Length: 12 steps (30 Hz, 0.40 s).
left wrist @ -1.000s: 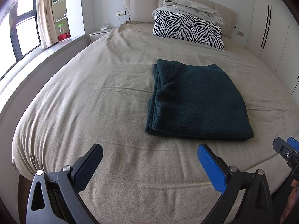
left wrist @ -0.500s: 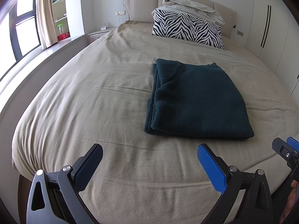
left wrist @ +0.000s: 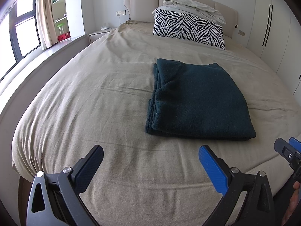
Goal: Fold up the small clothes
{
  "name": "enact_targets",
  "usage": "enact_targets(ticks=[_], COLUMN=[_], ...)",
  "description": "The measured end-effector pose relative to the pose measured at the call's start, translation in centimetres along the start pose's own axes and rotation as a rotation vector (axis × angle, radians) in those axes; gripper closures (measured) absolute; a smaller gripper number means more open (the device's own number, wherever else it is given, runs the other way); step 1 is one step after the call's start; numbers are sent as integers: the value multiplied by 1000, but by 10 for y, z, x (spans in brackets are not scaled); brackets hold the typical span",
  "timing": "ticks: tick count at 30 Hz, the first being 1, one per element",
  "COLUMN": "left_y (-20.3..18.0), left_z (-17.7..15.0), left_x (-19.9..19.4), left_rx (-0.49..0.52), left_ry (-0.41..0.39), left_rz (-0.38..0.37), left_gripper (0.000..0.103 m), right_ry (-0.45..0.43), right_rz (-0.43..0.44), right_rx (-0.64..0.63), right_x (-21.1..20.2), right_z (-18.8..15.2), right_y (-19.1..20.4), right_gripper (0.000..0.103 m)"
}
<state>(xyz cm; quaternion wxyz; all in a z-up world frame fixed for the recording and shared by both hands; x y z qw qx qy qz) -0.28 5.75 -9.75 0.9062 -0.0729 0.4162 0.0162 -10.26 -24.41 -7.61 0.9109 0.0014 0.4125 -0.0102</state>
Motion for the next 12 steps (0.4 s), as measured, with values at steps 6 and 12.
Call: enact_targets(ticks=[6,12], left_y=[0,0], left_z=[0,1], left_x=[1,1], left_rx=[2,6], left_ry=[4,1], left_rz=[-1,1], left_gripper=[0,0], right_ry=[2,5], right_rz=[3,8], right_rx=[-2,-4], right_x=[0,0], right_z=[0,0], right_y=[-1,-1], right_gripper=[0,0])
Point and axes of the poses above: each gripper's, at about its wrist camera, not at the fingertips, and x roughly the way its jaws point, y to its left, z to its top, the point moved 8 cm from there along x, roughly the way its jaws point, and after that the axes turned 9 degrees about -x, right-handed, at the moved point
